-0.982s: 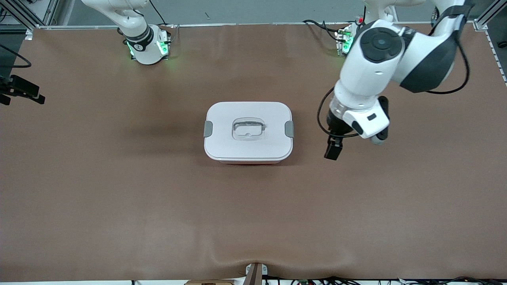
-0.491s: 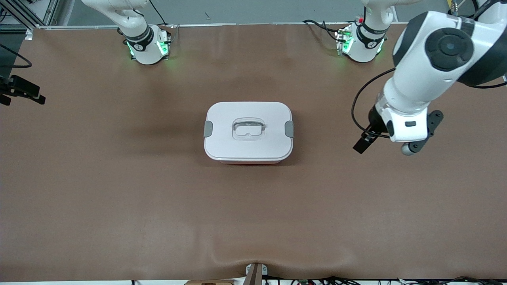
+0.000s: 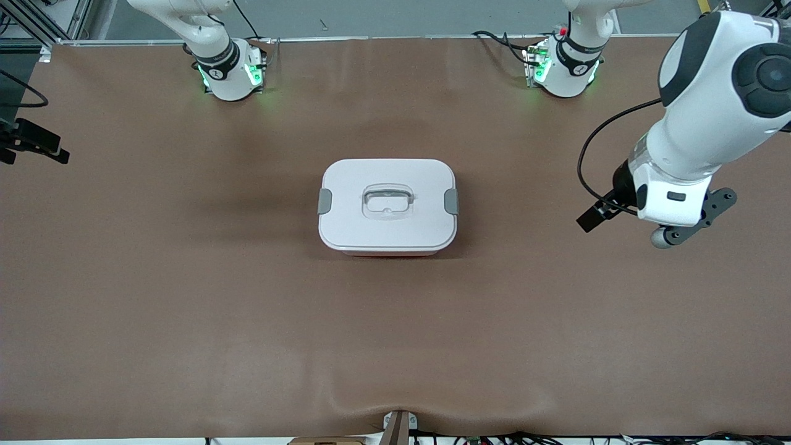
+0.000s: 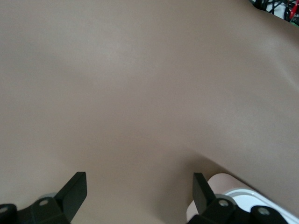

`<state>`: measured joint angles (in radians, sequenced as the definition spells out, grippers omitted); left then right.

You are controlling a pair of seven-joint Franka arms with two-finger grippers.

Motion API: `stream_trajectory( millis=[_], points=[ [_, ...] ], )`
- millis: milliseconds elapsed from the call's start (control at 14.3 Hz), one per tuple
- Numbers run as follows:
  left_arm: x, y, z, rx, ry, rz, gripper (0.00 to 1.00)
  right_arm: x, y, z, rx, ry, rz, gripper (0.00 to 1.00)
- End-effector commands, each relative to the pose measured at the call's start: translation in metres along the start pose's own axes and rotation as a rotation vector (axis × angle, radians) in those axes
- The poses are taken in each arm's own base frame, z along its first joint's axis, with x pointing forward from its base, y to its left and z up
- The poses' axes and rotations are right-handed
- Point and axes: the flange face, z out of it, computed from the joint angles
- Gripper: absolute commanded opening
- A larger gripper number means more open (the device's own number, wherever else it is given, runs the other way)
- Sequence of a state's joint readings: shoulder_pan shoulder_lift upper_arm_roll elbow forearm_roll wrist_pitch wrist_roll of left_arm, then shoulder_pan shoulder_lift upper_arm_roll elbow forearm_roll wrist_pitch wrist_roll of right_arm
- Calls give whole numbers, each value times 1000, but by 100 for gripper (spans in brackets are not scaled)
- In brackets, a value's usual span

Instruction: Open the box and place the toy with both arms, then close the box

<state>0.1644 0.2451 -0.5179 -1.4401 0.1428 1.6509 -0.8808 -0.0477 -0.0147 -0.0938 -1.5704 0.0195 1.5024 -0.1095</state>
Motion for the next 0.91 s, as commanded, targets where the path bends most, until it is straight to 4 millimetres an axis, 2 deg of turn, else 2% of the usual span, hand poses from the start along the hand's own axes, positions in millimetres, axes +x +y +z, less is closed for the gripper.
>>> stream_trajectory(
  millis=[0, 140, 281, 351, 701, 842],
  points=[
    [3, -20, -16, 13, -18, 96, 100, 0, 0, -3, 0, 7, 25, 100],
    [2, -27, -23, 32, -17, 170, 100, 0, -1, -3, 1, 9, 25, 100],
    [-1, -36, -40, 33, 12, 229, 100, 1, -6, -3, -1, 9, 14, 100],
    [3, -46, -43, 38, 7, 258, 100, 1, -9, -3, -1, 8, 9, 100],
    [-8, -88, -65, 119, -22, 429, 100, 2, -16, -4, -10, 15, -6, 100],
    [-11, -105, -65, 123, -39, 473, 100, 2, -16, -4, -10, 15, -6, 100]
  ],
)
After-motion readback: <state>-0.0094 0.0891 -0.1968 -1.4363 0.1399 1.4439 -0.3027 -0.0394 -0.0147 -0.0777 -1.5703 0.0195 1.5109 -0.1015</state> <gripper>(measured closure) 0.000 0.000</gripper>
